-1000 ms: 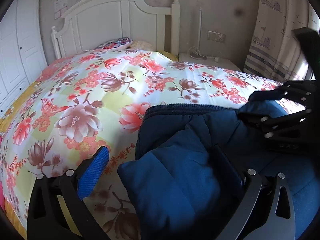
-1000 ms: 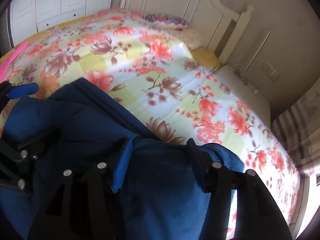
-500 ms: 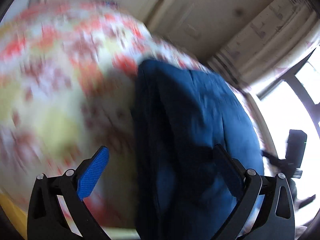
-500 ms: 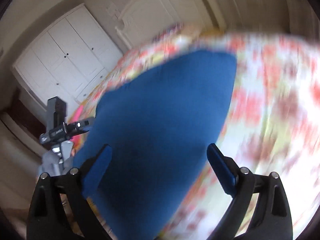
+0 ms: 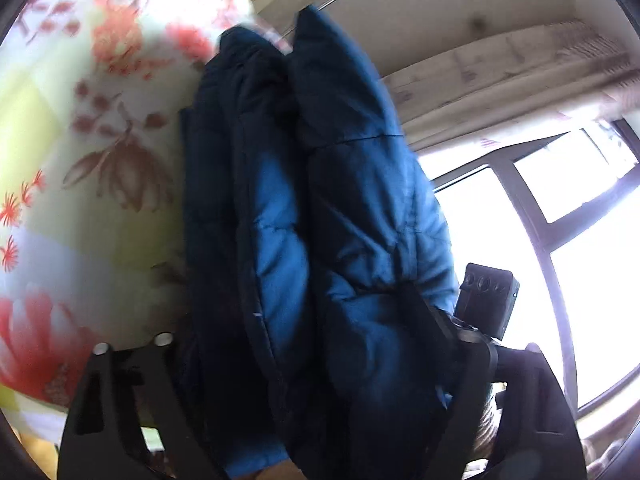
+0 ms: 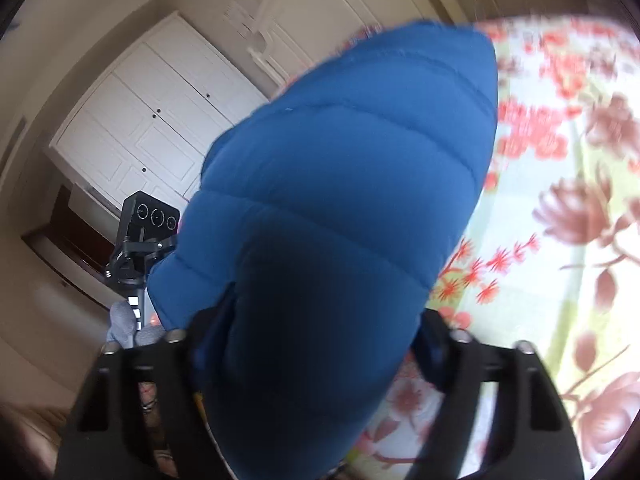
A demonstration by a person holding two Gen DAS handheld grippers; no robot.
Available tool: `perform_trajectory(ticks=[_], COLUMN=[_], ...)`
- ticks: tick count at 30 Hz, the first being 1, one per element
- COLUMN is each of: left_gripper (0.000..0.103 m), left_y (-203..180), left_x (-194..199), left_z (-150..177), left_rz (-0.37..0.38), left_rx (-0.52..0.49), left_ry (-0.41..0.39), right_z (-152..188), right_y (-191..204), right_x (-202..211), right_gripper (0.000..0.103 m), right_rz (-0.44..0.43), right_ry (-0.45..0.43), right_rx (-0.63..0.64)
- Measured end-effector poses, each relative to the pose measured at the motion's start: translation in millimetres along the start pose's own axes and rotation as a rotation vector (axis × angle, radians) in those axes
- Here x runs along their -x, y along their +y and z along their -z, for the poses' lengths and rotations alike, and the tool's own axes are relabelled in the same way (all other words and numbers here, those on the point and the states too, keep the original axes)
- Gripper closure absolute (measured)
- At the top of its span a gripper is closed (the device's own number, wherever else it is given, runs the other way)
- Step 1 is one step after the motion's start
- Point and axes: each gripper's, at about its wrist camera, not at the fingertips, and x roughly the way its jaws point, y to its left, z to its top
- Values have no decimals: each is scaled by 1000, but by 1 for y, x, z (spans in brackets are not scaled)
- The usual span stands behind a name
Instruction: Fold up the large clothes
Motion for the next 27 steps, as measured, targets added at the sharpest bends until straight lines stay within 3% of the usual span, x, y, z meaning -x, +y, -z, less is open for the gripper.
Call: perform_trajectory(ticks=[5, 9, 15, 19, 21, 23, 24, 27], left_gripper=[45, 45, 45, 46, 46, 42, 42, 40], left_y=[-32, -55, -86, -92, -80, -71, -69, -71], left_x=[-9, -44, -133, -199, -240, -248, -246, -234], left_z=[0, -31, -111, -150, -152, -142, -138, -132], left_rz=[-10, 26, 87, 68, -5, 14, 11, -19], left_rx=[-87, -123, -135, -104, -55, -38, -40, -53], left_ry=[-92, -124, -132, -110, -45, -70, -77, -92], right_z=[-4, -30, -94, -131, -138, -131, -126, -120], right_y=[18, 6, -55, -114, -152, -178, -184, -160], right_x=[16, 40, 83, 94, 86, 81, 86, 94], right_gripper=[50, 53, 53, 52, 44, 36, 25, 19], right_rz=[105, 170, 315, 373, 411, 378, 347, 486], right_ry=[-93, -168, -268, -277, -222, -197, -214, -239], right_rx=[142, 171, 157, 131, 56, -39, -88, -29])
